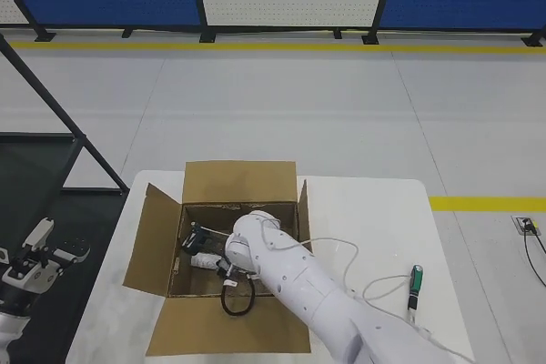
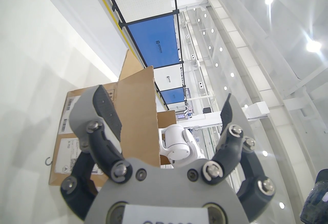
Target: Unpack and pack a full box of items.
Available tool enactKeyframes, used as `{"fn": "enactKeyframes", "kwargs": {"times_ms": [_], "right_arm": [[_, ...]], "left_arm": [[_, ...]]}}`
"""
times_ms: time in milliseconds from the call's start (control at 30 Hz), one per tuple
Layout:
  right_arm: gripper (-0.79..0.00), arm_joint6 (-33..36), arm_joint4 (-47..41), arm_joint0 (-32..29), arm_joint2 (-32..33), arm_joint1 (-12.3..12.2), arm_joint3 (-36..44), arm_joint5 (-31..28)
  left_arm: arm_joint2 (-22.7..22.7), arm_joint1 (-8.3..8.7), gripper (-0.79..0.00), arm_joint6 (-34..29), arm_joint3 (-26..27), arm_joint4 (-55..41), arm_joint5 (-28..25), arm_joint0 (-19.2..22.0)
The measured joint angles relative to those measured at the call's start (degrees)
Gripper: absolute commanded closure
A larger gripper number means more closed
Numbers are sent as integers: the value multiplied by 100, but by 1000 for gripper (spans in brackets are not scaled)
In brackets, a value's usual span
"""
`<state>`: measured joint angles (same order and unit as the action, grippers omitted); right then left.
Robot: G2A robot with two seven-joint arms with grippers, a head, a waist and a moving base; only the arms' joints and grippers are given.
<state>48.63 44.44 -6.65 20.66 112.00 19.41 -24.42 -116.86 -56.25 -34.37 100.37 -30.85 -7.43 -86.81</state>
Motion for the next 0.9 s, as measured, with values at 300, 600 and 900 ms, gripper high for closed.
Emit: {"fn": "enactKeyframes", "kwargs": {"times_ms": [300,600,900], "right_arm": [[0,812,386,-135,188,-418,1216,358],[0,1856,1458,-1470,1167,-1569,4425,1044],[0,2204,3381,-4212,2760,-2555,8796,1115]], "left_arm": [[45,-12,-785,-23,96,52,-6,-8],[144,-23,-785,-63,193,117,-34,35],[249,-27,-785,-125,322,231,-54,77]]}}
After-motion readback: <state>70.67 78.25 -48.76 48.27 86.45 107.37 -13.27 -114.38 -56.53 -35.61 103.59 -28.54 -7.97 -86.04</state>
